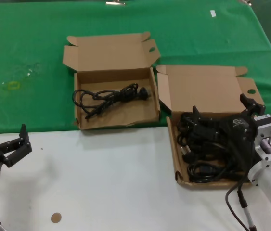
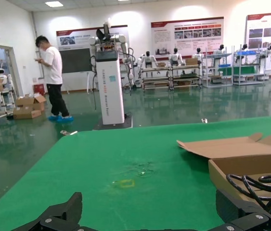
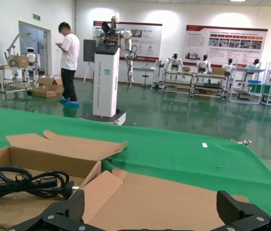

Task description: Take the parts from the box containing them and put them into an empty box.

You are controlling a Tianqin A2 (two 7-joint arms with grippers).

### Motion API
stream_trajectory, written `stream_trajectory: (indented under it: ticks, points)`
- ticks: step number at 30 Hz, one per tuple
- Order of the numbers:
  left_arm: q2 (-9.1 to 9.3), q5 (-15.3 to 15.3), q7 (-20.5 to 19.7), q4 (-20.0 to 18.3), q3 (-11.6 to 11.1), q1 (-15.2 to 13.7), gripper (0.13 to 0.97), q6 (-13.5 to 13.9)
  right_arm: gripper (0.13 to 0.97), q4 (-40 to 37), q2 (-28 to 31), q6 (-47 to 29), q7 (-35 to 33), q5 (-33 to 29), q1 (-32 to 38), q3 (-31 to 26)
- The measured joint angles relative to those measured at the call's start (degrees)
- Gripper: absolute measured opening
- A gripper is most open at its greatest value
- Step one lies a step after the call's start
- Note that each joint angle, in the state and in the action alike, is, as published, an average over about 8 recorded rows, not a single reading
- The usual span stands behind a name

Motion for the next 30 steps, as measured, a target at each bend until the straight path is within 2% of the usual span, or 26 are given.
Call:
stream_trajectory:
  ticks: [30]
  points:
    - [0.00,0.00,0.00,0.00,0.00,0.00,0.966,0.00,0.966,0.00,0.00,0.00,0.00,0.00,0.00,0.00]
